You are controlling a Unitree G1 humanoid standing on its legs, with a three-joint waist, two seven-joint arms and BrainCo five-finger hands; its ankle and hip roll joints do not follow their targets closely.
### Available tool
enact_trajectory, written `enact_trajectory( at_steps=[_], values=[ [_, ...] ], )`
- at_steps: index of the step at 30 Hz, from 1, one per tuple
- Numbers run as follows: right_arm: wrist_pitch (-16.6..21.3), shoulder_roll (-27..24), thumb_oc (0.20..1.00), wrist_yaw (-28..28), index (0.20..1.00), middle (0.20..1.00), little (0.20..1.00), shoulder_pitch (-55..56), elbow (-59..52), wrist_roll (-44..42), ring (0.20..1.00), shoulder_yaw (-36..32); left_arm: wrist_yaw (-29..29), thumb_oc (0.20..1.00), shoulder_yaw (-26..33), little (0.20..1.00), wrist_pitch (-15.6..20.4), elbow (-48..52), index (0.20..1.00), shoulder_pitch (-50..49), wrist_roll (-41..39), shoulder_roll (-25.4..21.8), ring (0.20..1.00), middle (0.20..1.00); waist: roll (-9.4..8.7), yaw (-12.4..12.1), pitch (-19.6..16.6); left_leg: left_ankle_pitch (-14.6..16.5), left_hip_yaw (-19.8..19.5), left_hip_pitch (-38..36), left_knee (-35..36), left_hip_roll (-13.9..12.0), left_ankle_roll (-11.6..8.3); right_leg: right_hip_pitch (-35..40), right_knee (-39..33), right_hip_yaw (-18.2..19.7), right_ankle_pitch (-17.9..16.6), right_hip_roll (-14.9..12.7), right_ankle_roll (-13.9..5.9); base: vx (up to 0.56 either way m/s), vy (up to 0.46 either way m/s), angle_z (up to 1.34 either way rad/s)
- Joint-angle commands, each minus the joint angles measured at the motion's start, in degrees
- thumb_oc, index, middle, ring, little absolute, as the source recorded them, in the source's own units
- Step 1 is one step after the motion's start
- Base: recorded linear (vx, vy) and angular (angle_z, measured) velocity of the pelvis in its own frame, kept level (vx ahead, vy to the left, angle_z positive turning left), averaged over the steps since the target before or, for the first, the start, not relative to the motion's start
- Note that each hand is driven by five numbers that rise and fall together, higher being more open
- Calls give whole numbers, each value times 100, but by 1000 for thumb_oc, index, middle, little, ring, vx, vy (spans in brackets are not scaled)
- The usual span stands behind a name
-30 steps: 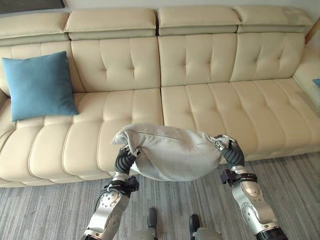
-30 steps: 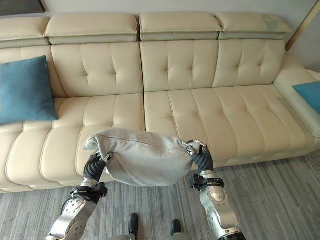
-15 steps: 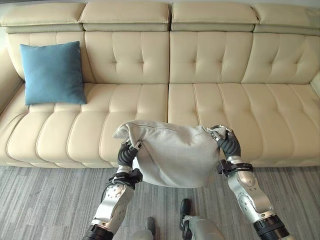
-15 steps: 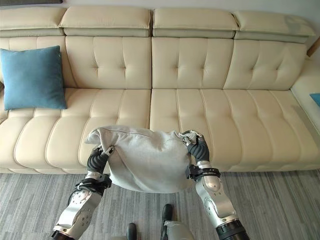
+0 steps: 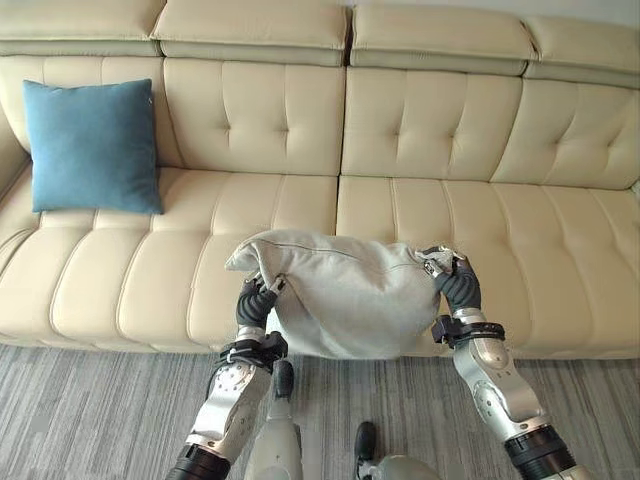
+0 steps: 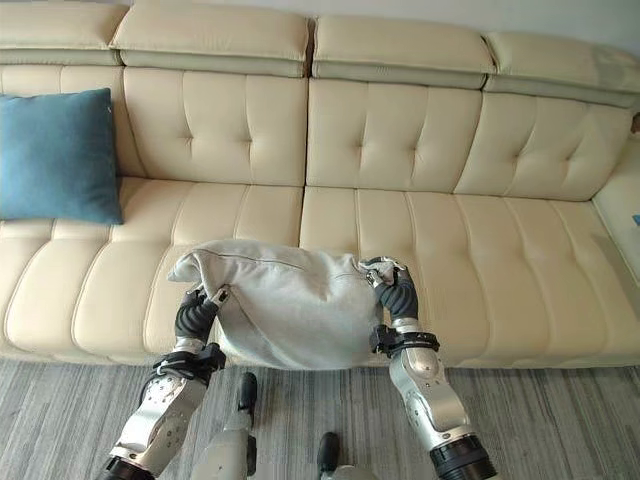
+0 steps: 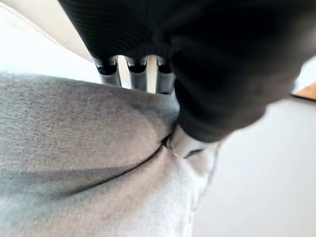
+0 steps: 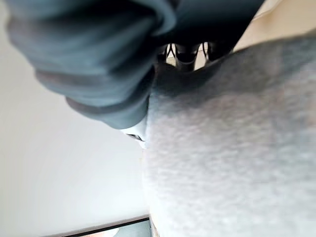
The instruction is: Pick up all the scattered cushions and arrange them neatly on the sofa.
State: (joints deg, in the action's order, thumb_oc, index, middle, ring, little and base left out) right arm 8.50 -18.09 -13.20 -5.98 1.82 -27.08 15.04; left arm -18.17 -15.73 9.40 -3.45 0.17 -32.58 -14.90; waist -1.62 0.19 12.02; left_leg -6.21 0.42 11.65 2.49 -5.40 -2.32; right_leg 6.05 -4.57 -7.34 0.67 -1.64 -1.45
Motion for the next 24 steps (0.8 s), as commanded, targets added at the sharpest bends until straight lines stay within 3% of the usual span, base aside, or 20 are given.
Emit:
enact_trajectory(
  at_steps=[1,4,5,8,11,12,16,24],
  values=[
    [347,305,200,266,200,200,200,-306,-617,141,200,172,341,200,-359,200,466,799,200,533,170,48,200,200,-271,-89,-383,397,100,-499,70,208,-138,60,375,16,801,-329,-325,300,280,-34],
    [313,372,200,251,200,200,200,-333,-605,270,200,128,356,200,-423,200,392,735,200,597,229,-28,200,200,-347,-94,-397,565,223,-728,6,321,35,-89,978,154,794,-464,-469,153,220,-18],
    [295,411,200,190,200,200,200,-488,-556,405,200,105,341,200,-464,200,363,645,200,715,310,-107,200,200,-342,-42,-321,669,284,-829,-46,359,153,-416,1622,284,610,-519,-627,22,105,-13],
    [309,466,200,157,200,200,200,-564,-498,434,200,74,348,200,-478,200,366,550,200,801,390,-139,200,200,-331,-27,-317,736,351,-873,-41,362,208,-676,1876,425,520,-543,-702,54,109,1],
    [311,446,200,128,200,200,200,-714,-440,483,200,35,398,200,-416,200,382,492,200,813,410,-158,200,200,-261,19,-311,797,375,-1071,86,343,212,-1005,1518,395,396,-518,-626,97,15,-10],
    [305,468,200,97,200,200,200,-831,-394,515,200,71,365,200,-367,200,418,458,200,873,412,-155,200,200,-258,45,-254,837,401,-1172,122,357,204,-1250,1091,303,240,-490,-602,57,-17,-12],
    [308,497,200,41,200,200,200,-962,-177,533,200,121,317,200,-322,200,468,265,200,1065,505,-89,200,200,-334,73,-279,957,369,-1275,21,426,186,-976,451,346,52,-519,-617,91,-38,-2],
    [230,357,200,-133,200,200,200,-1590,118,571,200,308,44,200,-434,200,515,-133,200,1632,589,3,200,200,-311,71,-457,973,308,-1530,247,346,113,-518,173,162,89,-493,-552,126,-58,3]
  ],
)
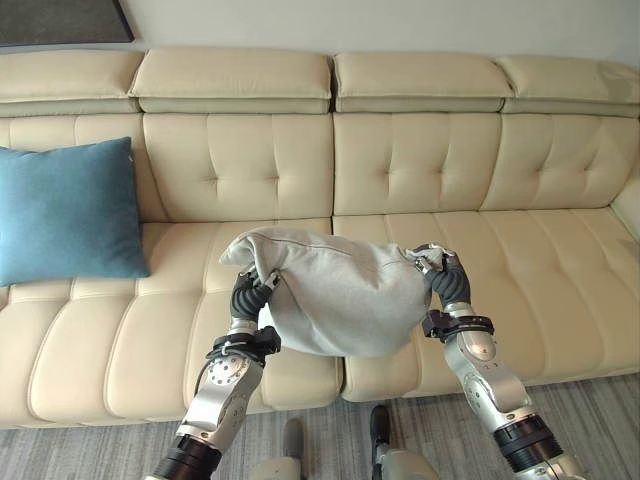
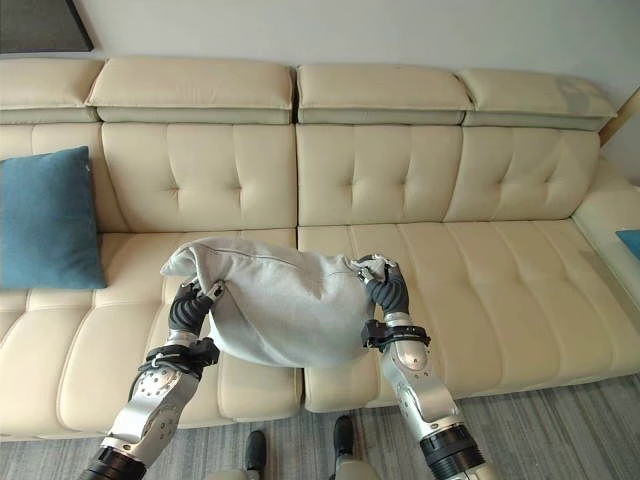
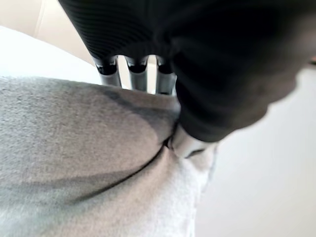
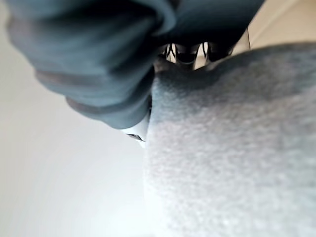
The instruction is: Pick up all the scattered cushions and arrange them neatly on the sofa.
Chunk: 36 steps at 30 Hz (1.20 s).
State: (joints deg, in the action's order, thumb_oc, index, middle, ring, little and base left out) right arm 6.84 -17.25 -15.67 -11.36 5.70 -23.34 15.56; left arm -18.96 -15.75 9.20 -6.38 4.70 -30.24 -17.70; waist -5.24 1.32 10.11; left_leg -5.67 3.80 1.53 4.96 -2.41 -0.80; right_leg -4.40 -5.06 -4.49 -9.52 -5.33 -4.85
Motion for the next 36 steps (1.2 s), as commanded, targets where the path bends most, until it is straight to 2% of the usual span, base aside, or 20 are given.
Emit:
enact_trajectory(
  at_steps=[1,7,10,15,18,22,23,24,27,31,34,36],
  values=[
    [395,264,200,75,200,200,200,-1169,-203,204,200,265,55,200,-444,200,563,62,200,1324,411,301,200,200,50,-45,-266,926,-53,-512,4,39,-48,544,201,-144,1117,-119,-206,47,-29,12],
    [407,213,200,-151,200,200,200,-1821,127,278,200,400,-320,200,-575,200,658,-444,200,2079,604,331,200,200,28,-31,-186,906,-87,-346,4,-3,-107,457,150,-189,1142,-86,-193,31,-45,8],
    [460,193,200,-415,200,200,200,-2478,429,255,200,549,-628,200,-665,200,776,-861,200,2780,537,322,200,200,7,-5,-31,832,-118,-33,4,-31,-139,129,183,-136,1138,-38,-170,-29,-44,10],
    [511,106,200,-682,200,200,200,-3494,993,293,200,709,-973,200,-806,200,872,-1418,200,3791,780,83,200,200,-20,7,128,672,-179,515,4,-55,-180,-446,305,-91,1083,-8,-156,-22,-20,1],
    [674,21,200,-941,200,200,200,-4254,1572,290,200,707,-1346,200,-880,200,824,-1950,200,4624,1379,-278,200,200,-23,-6,227,530,-235,938,1,-56,-233,-833,321,-61,985,13,-159,-22,-24,5],
    [796,17,200,-1153,200,200,200,-4534,2050,392,200,655,-1573,200,-854,200,820,-2407,200,4947,1536,-326,200,200,-39,-18,266,463,-266,1205,4,-64,-294,-1052,224,-76,890,10,-189,-18,-12,5],
    [764,-56,363,-1147,363,363,363,-4605,2252,411,363,707,-1533,200,-853,200,822,-2537,200,5014,1471,-342,200,200,-49,-14,265,447,-268,1259,4,-62,-303,-1081,181,-79,855,9,-197,-9,-20,8],
    [611,-181,1000,-1146,1000,1000,1000,-4676,2392,528,1000,773,-1469,1000,-828,1000,792,-2704,1000,5029,1373,-384,1000,1000,-63,-6,259,435,-267,1297,4,-62,-319,-1095,130,-78,827,12,-206,-1,-14,6],
    [202,-475,1000,-852,1000,1000,1000,-4731,2799,483,1000,1050,-1228,1000,-735,1000,788,-2976,1000,5017,836,-457,1000,1000,-88,13,236,439,-252,1285,4,-62,-327,-1057,56,-79,805,22,-213,4,-5,3],
    [-381,-942,1000,-684,1000,1000,1000,-4698,3148,350,1000,1165,-861,1000,-248,1000,809,-3091,1000,4772,-669,-614,1000,1000,-42,23,231,487,-214,1115,4,-54,-324,-886,27,-103,836,25,-206,6,8,0],
    [-573,-1005,1000,-918,1000,1000,1000,-4347,2961,-104,1000,674,-758,1000,258,1000,848,-2757,1000,4349,-1823,-633,1000,1000,37,19,189,572,-189,911,4,-44,-317,-693,8,-114,895,24,-190,36,33,-8],
    [-499,-875,1000,-1185,1000,1000,1000,-3906,2678,-229,1000,150,-742,1000,572,1000,925,-2500,1000,4031,-2236,-647,1000,1000,84,22,121,620,-187,810,4,-39,-307,-594,6,-142,943,21,-185,65,31,-7]
  ],
)
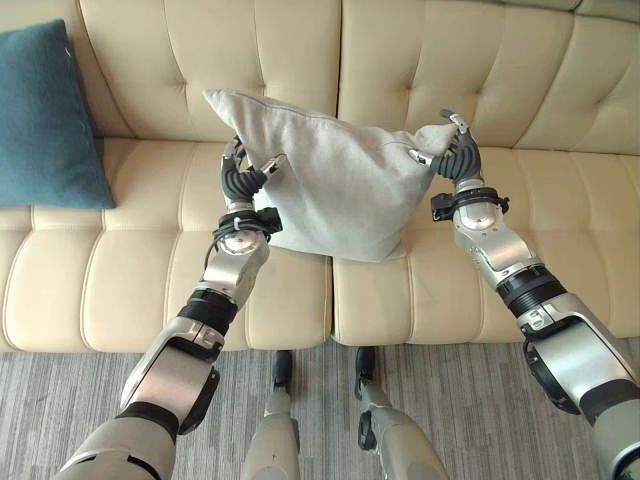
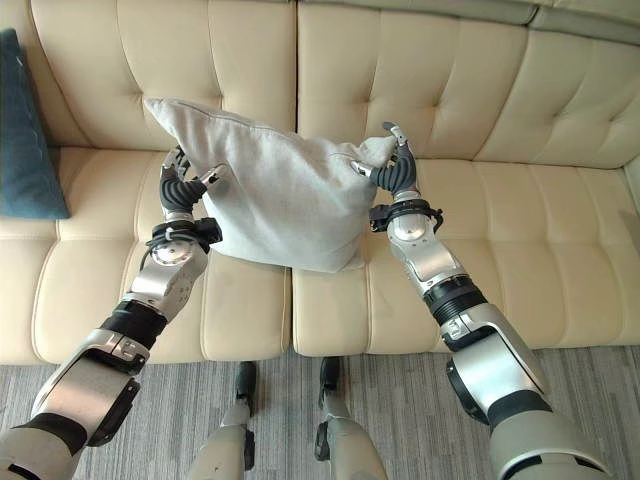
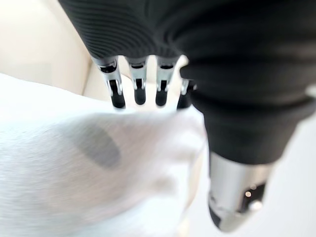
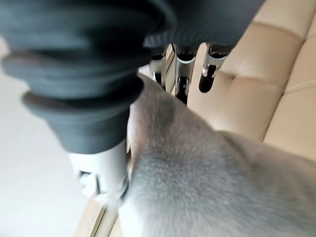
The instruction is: Pick up all the scattered cushions and arrange them neatly on the sofa.
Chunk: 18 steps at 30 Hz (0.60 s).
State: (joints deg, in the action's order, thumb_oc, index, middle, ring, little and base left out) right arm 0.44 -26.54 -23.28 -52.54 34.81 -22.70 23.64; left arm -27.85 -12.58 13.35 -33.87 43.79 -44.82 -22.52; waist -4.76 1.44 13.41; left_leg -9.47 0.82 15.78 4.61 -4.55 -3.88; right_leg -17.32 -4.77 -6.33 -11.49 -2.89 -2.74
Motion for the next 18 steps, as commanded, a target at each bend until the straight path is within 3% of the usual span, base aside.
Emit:
enact_trajectory(
  at_steps=[1,4,5,10,14,17,18],
  values=[
    [211,134,1000,-575,1000,1000,1000,478,-423,-337,1000,-966,132,1000,397,1000,511,353,1000,-34,-912,-150,1000,1000,52,19,-264,1003,97,-655,39,187,15,733,-23,34,1145,-223,-392,69,25,0],
    [298,244,1000,-845,1000,1000,1000,1003,-839,-45,1000,-1501,98,1000,781,1000,660,796,1000,-508,-1119,-68,1000,1000,91,22,-354,1057,78,-751,39,197,41,839,-23,31,1199,-231,-390,61,23,1],
    [452,308,1000,-936,1000,1000,1000,1499,-1065,79,1000,-1999,186,1000,1120,1000,742,1111,1000,-998,-1160,9,1000,1000,118,39,-462,1106,87,-877,39,193,56,971,-23,21,1259,-228,-389,65,12,-3],
    [736,215,1000,-611,1000,1000,1000,2347,-1304,-194,1000,-2491,456,1000,1545,1000,595,1456,1000,-1922,-983,-179,1000,1000,138,57,-687,1182,107,-1127,39,188,65,1236,-23,27,1321,-239,-399,63,16,0],
    [813,123,1000,-173,1000,1000,1000,3311,-1671,-19,1000,-2968,834,1000,2017,1000,230,1965,1000,-3262,-8,-411,1000,1000,200,9,-807,1197,117,-1300,39,181,79,1425,-23,-30,1332,-260,-417,-8,8,1],
    [740,275,1000,362,1000,1000,1000,4174,-2141,365,1000,-3201,1274,1000,2291,1000,-70,2199,1000,-4507,789,-170,1000,1000,230,-25,-870,1219,129,-1453,39,203,112,1566,-23,-43,1319,-291,-436,-84,66,-2],
    [732,280,1000,365,1000,1000,1000,4198,-2159,371,1000,-3203,1274,1000,2290,1000,-74,2209,1000,-4525,796,-166,1000,1000,229,-26,-878,1220,130,-1458,39,204,113,1571,-23,-43,1320,-292,-437,-61,56,-10]
  ],
)
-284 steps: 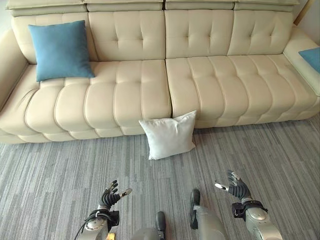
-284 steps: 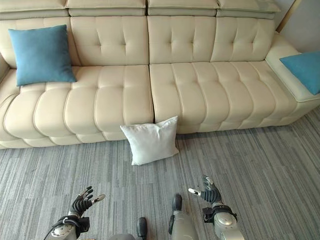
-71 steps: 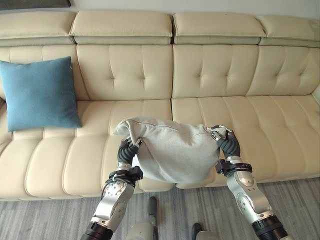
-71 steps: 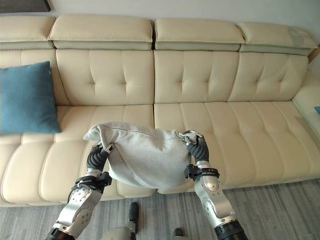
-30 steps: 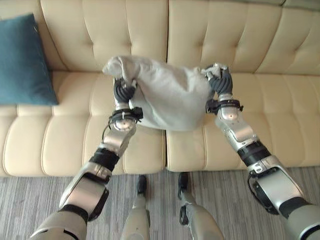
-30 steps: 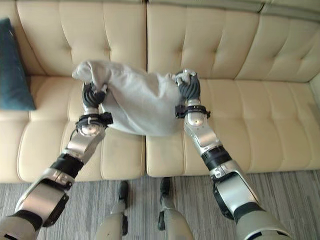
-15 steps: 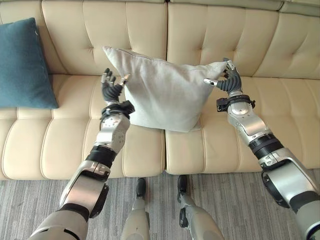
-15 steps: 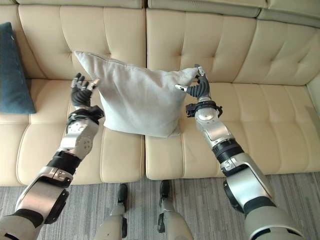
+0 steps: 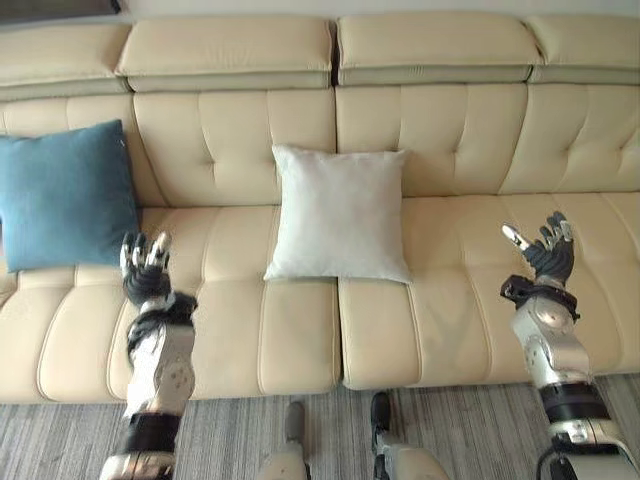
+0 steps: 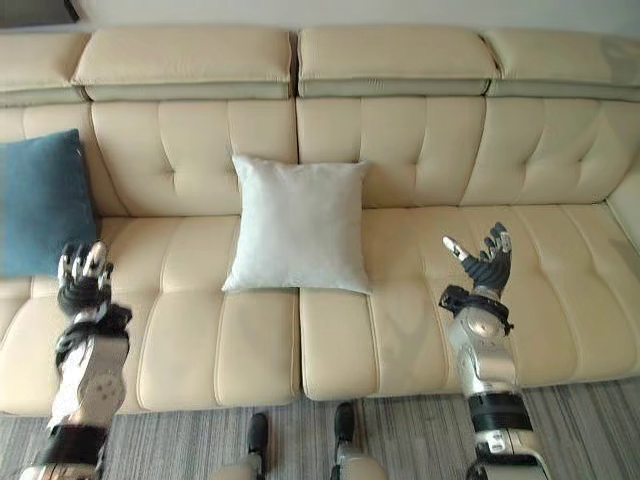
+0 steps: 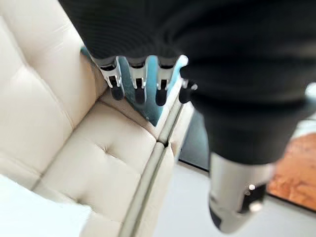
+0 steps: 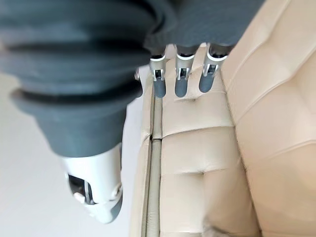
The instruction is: Pick up all the scattered cushions and arrange them neatly on the sofa.
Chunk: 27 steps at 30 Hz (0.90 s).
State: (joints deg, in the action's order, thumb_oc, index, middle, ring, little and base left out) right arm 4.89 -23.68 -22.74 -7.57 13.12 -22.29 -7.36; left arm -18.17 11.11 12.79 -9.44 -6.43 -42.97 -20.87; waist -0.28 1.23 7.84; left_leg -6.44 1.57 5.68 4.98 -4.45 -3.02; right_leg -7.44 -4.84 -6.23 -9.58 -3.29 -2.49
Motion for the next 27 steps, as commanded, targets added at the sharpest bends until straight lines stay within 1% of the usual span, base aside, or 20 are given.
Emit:
enact_trajectory(
  at_steps=[1,2,3,4,5,6,7,11,12,14,15,16,17,19,21,23,24,25,26,27],
  values=[
    [283,42,1000,408,1000,1000,1000,-147,-51,450,1000,-134,406,1000,-84,1000,-55,-222,1000,290,811,-276,1000,1000,-214,-9,-319,922,60,-475,2,193,33,603,-16,-53,1126,-262,-469,-42,44,-2],
    [289,90,1000,489,1000,1000,1000,20,-94,540,1000,-135,459,1000,-75,1000,-106,-229,1000,109,905,-155,1000,1000,-214,-17,-341,930,68,-510,2,201,43,634,-16,-50,1125,-271,-473,-131,115,-2],
    [199,252,1000,785,1000,1000,1000,413,-199,782,1000,-37,693,1000,-204,1000,-264,-273,1000,-267,1287,86,1000,1000,-225,-16,-340,958,79,-578,2,226,76,685,-16,-49,1092,-301,-493,-107,91,1],
    [198,254,1000,787,1000,1000,1000,426,-205,784,1000,-35,692,1000,-205,1000,-267,-267,1000,-280,1292,89,1000,1000,-225,-17,-344,959,81,-584,2,227,77,690,-16,-47,1092,-302,-494,-156,131,-2],
    [96,375,1000,1093,1000,1000,1000,648,-218,743,1000,51,895,1000,-290,1000,-353,-208,1000,-495,1535,209,1000,1000,-236,-14,-333,979,105,-619,2,247,100,714,-16,-47,1064,-333,-514,-66,61,-1],
    [92,375,1000,1099,1000,1000,1000,667,-228,742,1000,51,896,1000,-292,1000,-356,-199,1000,-512,1539,212,1000,1000,-237,-17,-340,981,108,-626,2,248,101,719,-16,-44,1065,-334,-516,-120,125,-5],
    [38,446,1000,1338,1000,1000,1000,882,-207,772,1000,142,1038,1000,-434,1000,-415,-188,1000,-617,1769,272,1000,1000,-254,-2,-336,996,108,-652,2,284,125,741,-16,-45,1041,-364,-538,-69,92,-8],
    [53,537,1000,1469,1000,1000,1000,1025,-201,723,1000,205,1126,1000,-638,1000,-434,-15,1000,-646,1847,275,1000,1000,-266,16,-237,971,67,-630,2,351,186,727,32,-56,975,-420,-562,-95,83,-6],
    [75,616,1000,1518,1000,1000,1000,1000,-163,635,1000,278,1144,1000,-711,1000,-436,69,1000,-574,1929,168,1000,1000,-270,32,-122,949,73,-591,2,376,221,604,181,-50,953,-441,-592,-200,78,-5],
    [84,662,1000,1548,1000,1000,1000,975,-140,574,1000,310,1162,1000,-730,1000,-430,40,1000,-514,1941,122,1000,1000,-278,35,-67,935,94,-562,2,381,233,509,273,-35,948,-439,-606,-178,25,-13],
    [151,777,1000,1550,1000,1000,1000,849,54,396,1000,399,1059,1000,-808,1000,-409,-48,1000,-265,2002,32,1000,1000,-264,50,78,870,143,-492,2,342,239,275,606,75,963,-423,-661,-230,-8,-14],
    [155,853,1000,1566,1000,1000,1000,807,143,202,1000,453,1007,1000,-877,1000,-426,-100,1000,-121,2021,5,1000,1000,-235,64,122,819,174,-434,2,304,251,218,787,158,1024,-397,-672,-309,-10,-17],
    [150,896,1000,1609,1000,1000,1000,824,194,61,1000,493,1014,1000,-910,1000,-436,-178,1000,-27,2061,-22,1000,1000,-212,56,151,769,222,-371,2,274,262,197,982,215,1122,-362,-637,-220,-20,-22],
    [91,964,1000,1709,1000,1000,1000,990,325,-73,1000,582,1115,1000,-971,1000,-474,-235,1000,-13,1949,8,1000,1000,-157,18,119,664,308,-233,2,234,276,355,1392,328,1417,-307,-519,-225,-65,-27],
    [10,983,1000,1768,1000,1000,1000,1201,320,-28,1000,555,1188,1000,-941,1000,-523,-237,1000,-173,1947,43,1000,1000,-153,-8,65,625,371,-154,2,214,269,510,1477,374,1552,-314,-482,-156,-107,-16],
    [-29,973,1000,1730,1000,1000,1000,1296,373,113,1000,532,1191,1000,-895,1000,-548,-291,1000,-258,1962,76,1000,1000,-213,-85,5,563,456,7,-40,230,243,856,1175,369,1595,-366,-506,-195,-197,-26],
    [-88,883,1000,1684,1000,1000,1000,1313,329,314,1000,587,1176,1000,-853,1000,-567,-328,1000,-376,2026,127,1000,1000,-258,-175,-4,456,540,99,-71,190,196,982,739,311,1623,-364,-446,-219,-272,-23],
    [-91,860,1000,1680,1000,1000,1000,1333,335,341,1000,599,1166,1000,-830,1000,-574,-350,1000,-398,2071,126,1000,1000,-268,-179,-7,379,546,144,-98,154,155,1054,472,317,1661,-299,-387,-243,-386,-30],
    [-82,755,1000,1692,1000,1000,1000,1345,300,393,1000,624,1169,1000,-815,1000,-579,-392,1000,-451,2105,143,1000,1000,-240,-190,42,219,550,243,-166,37,49,1122,204,297,1688,-158,-314,-133,-266,-27],
    [-82,752,1000,1692,1000,1000,1000,1344,301,393,1000,625,1169,1000,-815,1000,-579,-392,1000,-451,2105,146,1000,1000,-235,-183,43,218,542,247,-170,32,46,1128,194,290,1680,-152,-310,-169,-243,-19]
  ],
)
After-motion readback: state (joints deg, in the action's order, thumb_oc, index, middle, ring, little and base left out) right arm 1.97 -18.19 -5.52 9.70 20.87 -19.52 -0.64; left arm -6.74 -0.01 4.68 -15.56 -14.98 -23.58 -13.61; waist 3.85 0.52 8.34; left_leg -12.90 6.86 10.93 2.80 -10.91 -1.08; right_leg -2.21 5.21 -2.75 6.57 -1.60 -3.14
